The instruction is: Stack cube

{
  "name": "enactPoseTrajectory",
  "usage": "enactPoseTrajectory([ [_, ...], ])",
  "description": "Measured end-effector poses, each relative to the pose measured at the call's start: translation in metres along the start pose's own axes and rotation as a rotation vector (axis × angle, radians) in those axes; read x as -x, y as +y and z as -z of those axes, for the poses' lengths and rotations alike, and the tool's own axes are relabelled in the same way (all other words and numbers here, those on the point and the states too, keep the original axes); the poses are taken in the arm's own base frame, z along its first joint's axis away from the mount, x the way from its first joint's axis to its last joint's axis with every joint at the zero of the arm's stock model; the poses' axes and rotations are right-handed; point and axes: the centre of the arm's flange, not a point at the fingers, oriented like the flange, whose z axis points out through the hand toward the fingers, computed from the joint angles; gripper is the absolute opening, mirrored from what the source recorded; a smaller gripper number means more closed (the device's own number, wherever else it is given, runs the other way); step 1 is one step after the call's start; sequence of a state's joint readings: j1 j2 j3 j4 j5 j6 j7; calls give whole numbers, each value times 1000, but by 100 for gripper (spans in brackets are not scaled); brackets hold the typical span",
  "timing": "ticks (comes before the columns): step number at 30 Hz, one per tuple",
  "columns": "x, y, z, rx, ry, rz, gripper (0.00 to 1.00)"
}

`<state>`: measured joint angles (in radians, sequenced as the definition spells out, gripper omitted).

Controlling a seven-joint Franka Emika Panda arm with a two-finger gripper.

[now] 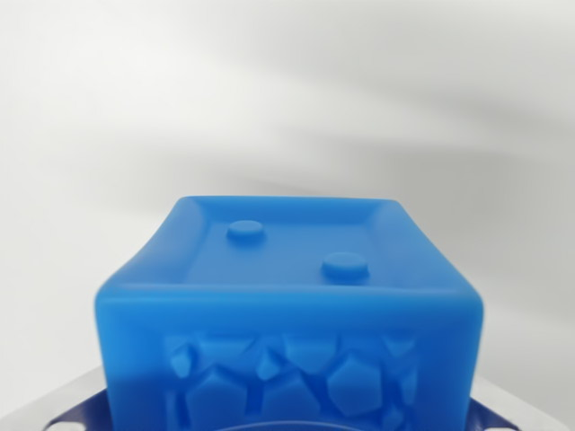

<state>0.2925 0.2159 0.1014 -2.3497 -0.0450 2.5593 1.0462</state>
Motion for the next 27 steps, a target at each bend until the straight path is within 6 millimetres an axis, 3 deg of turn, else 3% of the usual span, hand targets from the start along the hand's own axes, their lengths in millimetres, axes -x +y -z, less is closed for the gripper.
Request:
enactPoseTrajectory([
  [27, 48, 20, -6, 0, -1, -84, 0],
])
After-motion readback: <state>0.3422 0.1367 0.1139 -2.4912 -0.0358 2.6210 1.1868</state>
